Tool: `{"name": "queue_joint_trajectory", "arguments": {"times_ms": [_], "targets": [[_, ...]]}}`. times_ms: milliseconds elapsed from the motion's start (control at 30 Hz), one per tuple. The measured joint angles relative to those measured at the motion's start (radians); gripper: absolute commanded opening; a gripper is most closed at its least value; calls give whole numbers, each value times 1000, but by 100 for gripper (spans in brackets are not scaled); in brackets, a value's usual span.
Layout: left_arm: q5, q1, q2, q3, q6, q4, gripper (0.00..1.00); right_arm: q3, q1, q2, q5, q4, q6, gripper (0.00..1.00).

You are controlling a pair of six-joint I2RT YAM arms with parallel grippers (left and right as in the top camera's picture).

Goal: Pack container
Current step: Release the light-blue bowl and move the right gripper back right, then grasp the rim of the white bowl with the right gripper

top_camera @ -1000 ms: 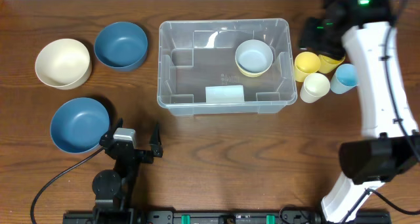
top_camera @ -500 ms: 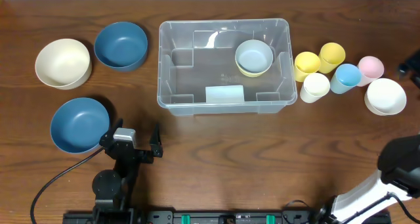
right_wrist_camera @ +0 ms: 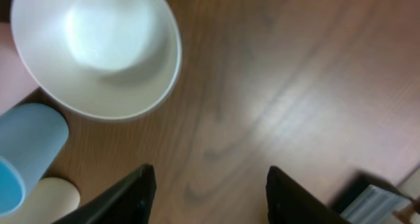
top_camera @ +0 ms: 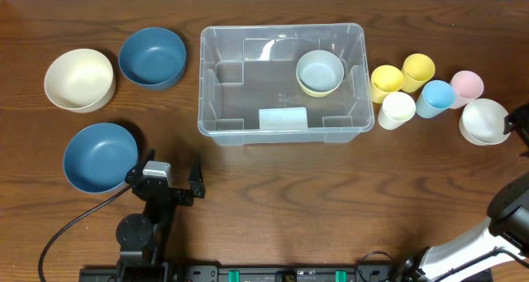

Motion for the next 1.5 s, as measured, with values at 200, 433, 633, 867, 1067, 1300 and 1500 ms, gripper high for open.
{"name": "queue_joint_trajectory", "arguments": {"times_ms": [200,433,633,867,1067,1300,1500], "targets": [[0,0,0,0,0,0,98,-113,0,0,-21,188,-8,51],[0,0,0,0,0,0,98,-242,1,0,-29,360,-33,46],[0,0,0,0,0,0,98,-321,1,0,-33,446,-52,39],[0,0,0,0,0,0,98,-360,1,0,-34,510,-63,36],[0,0,0,0,0,0,98,-418,1,0,-34,571,-71,28],[0,0,0,0,0,0,98,-460,1,0,-37,563,-64,3],[0,0,0,0,0,0,98,-457,2,-23,-64,486,-34,1]]}}
